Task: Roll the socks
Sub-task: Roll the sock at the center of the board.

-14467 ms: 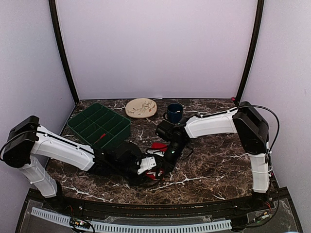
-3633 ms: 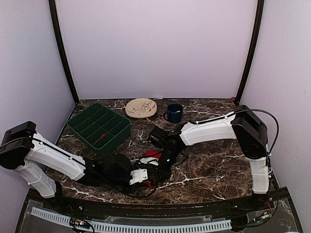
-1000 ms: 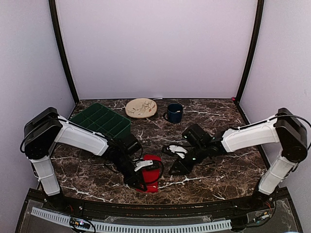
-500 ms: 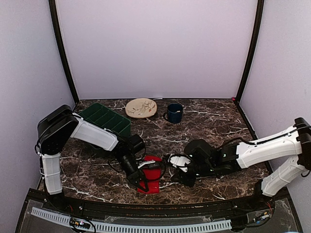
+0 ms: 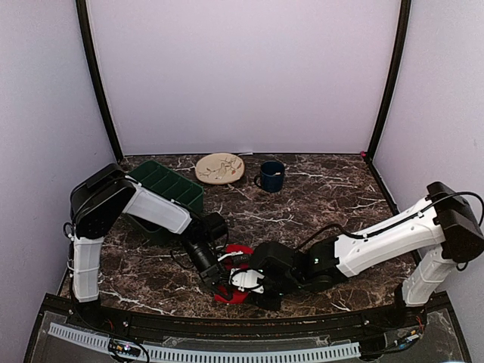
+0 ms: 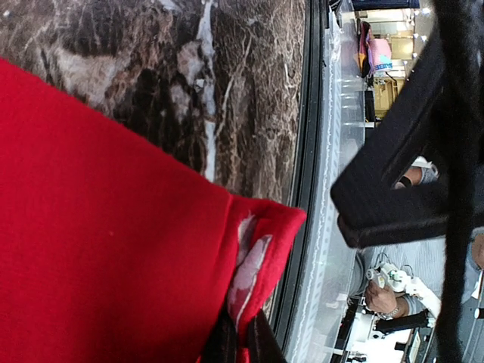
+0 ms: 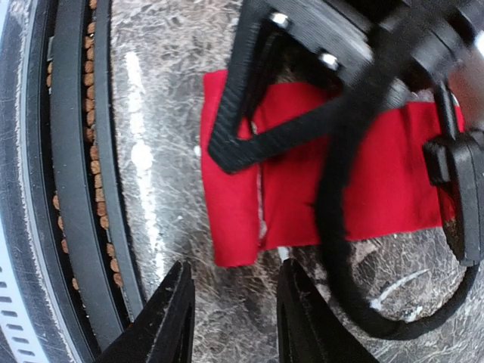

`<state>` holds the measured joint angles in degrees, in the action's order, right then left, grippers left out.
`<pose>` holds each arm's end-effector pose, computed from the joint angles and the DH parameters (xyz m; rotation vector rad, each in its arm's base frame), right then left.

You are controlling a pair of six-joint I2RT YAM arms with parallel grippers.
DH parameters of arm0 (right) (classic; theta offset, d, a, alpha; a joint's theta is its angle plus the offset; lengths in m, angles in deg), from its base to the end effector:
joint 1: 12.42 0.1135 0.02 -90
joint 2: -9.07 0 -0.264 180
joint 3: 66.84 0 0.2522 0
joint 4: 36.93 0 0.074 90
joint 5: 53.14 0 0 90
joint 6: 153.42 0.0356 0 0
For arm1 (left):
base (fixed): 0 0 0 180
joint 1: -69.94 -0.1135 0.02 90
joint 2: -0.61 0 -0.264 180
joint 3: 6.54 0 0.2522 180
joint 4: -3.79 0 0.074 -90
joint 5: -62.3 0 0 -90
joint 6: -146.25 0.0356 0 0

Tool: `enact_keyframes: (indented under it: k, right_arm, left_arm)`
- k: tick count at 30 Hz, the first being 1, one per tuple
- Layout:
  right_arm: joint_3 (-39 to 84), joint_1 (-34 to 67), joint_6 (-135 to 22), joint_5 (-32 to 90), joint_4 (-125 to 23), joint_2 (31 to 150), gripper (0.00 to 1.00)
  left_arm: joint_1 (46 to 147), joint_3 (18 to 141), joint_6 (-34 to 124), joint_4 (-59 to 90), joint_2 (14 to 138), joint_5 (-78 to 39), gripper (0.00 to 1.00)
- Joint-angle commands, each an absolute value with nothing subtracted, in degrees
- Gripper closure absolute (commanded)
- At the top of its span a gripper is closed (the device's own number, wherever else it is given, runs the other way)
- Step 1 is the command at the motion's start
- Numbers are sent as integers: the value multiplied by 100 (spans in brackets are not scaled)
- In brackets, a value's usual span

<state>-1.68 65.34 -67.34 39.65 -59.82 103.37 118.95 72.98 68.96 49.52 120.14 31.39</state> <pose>0.0711 0.3197 0.1676 -1.6466 1.9375 0.4760 0.2066 -0.2843 0.0890 -1.3469 -2.1499 1.3955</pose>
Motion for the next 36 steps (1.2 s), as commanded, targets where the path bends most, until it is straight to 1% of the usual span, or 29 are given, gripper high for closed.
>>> enact_keyframes:
  k: [1, 7, 15, 27, 36]
  right_arm:
    - [132, 6729, -6994, 4012, -6103, 10500, 64]
    - [312, 6852, -7093, 4028, -6208, 10684, 65]
    - [377, 6875, -7223, 4018, -6284, 10838, 69]
    - [467, 6895, -7527, 4258, -6279, 11135, 70]
    - [480, 6897, -7649, 4591, -6215, 11250, 68]
  left_arm:
    - [11863, 7406, 7043, 5146, 12184, 2908, 100]
    - [11822, 7519, 7114, 5226, 12277, 2886, 100]
    - [11777, 7571, 7152, 5291, 12343, 2957, 100]
    - [11758, 7710, 7259, 5463, 12427, 3015, 100]
    - [11758, 7690, 7285, 5501, 12460, 3065, 100]
